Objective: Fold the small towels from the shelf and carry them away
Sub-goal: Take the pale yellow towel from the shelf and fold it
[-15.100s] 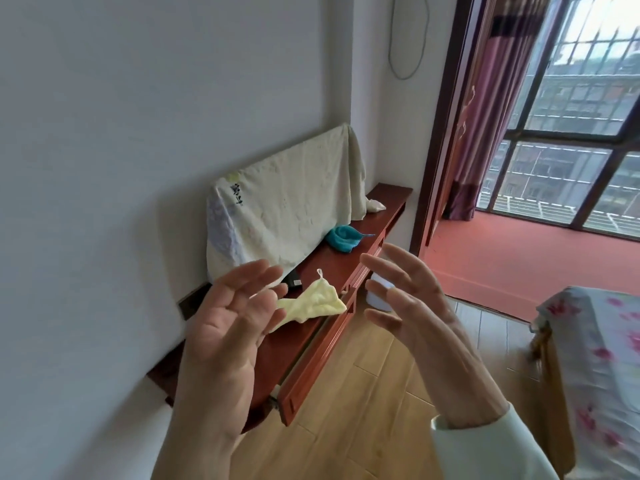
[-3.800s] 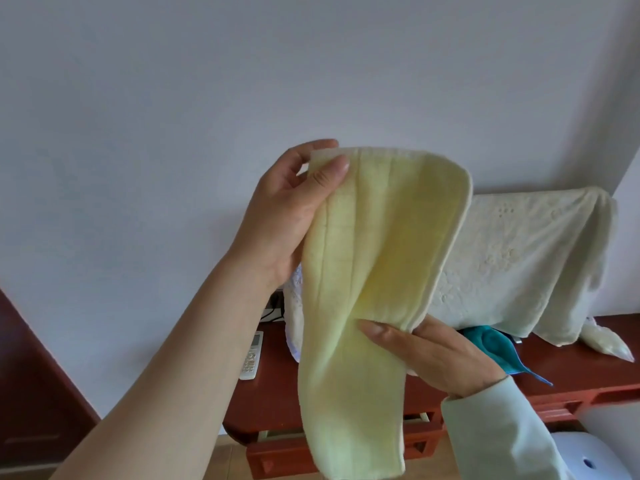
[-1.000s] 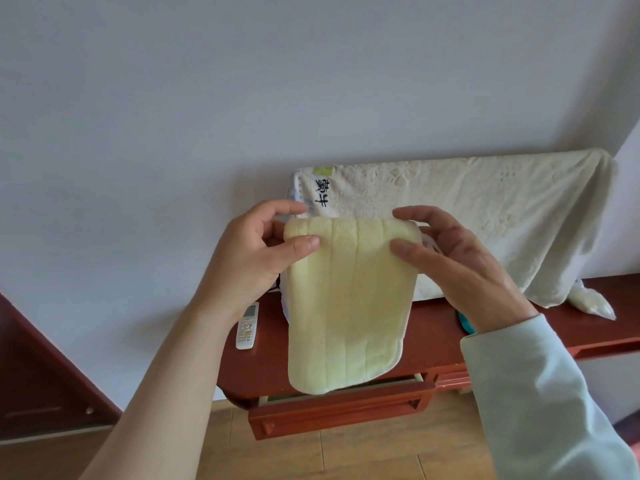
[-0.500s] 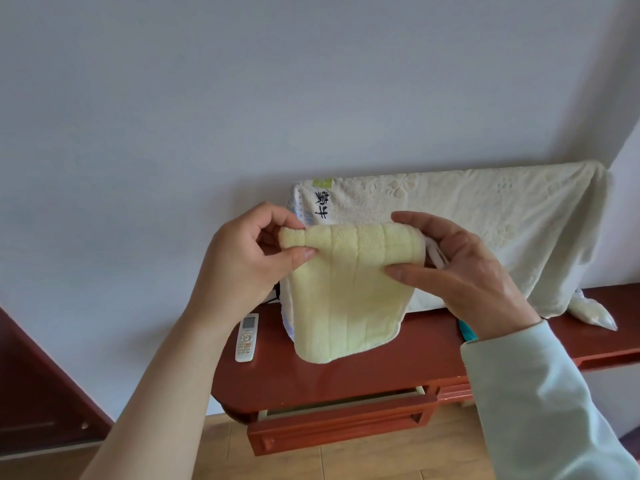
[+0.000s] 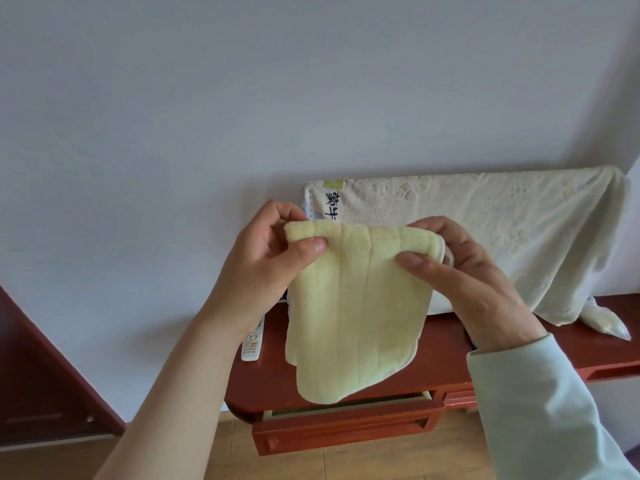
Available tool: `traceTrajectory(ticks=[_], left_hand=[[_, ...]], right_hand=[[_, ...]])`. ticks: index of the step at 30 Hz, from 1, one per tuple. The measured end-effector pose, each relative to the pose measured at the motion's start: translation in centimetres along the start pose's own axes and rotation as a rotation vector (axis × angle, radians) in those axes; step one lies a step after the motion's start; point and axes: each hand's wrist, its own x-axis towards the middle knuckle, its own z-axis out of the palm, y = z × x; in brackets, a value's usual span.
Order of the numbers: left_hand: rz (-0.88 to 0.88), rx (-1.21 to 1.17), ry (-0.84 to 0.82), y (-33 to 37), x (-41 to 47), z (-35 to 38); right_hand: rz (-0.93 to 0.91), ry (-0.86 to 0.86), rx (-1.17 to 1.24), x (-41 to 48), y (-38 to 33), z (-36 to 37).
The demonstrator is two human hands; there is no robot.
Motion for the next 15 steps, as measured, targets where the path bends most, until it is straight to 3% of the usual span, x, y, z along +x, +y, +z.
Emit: traceTrajectory(ticks=[8, 15], left_hand=[[-0.033, -0.186, 0.051, 0.7, 0.3, 0.7], [0.003, -0.192, 0.02, 1.5, 1.1, 1.6]], right_hand=[[0.045, 0.023, 0.108, 0.0, 0.9, 0.5], [0.07, 0.032, 0.155, 0.1, 1.9, 0.2]])
